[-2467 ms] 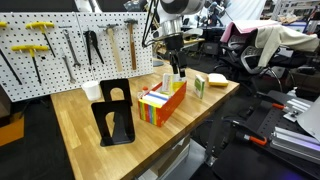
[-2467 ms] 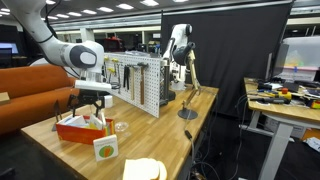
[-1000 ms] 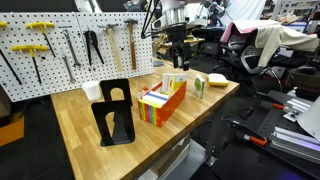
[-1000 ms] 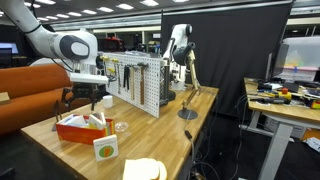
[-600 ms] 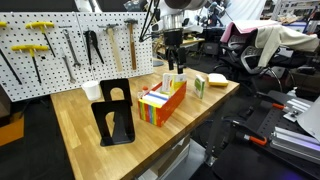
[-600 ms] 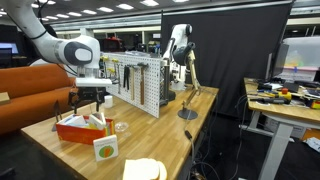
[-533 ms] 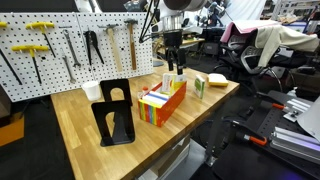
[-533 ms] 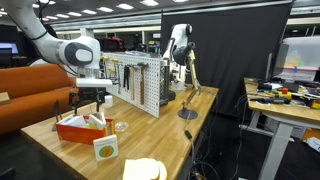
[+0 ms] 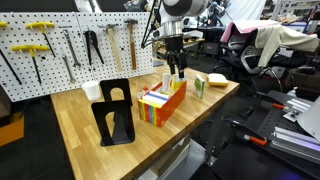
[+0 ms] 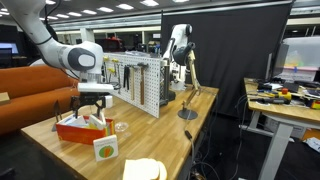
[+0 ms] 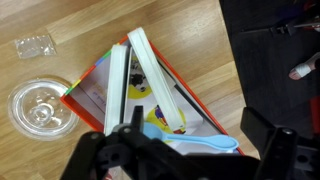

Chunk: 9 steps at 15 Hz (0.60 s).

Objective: Move the green book forward. Pick up the yellow book from the book holder and put it on the table.

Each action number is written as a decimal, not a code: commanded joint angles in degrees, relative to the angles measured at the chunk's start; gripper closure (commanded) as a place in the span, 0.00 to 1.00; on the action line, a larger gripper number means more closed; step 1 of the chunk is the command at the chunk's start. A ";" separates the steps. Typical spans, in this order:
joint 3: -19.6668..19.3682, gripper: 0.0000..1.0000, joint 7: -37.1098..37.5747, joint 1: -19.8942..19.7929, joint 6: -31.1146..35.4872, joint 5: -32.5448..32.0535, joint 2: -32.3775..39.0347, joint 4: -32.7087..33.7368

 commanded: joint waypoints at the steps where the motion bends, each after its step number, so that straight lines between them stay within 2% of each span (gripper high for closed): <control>1: 0.80 0.30 -0.84 -1.52 0.84 1.93 1.80 1.10; 9: 0.97 0.86 -0.46 -3.12 0.67 4.00 4.15 1.45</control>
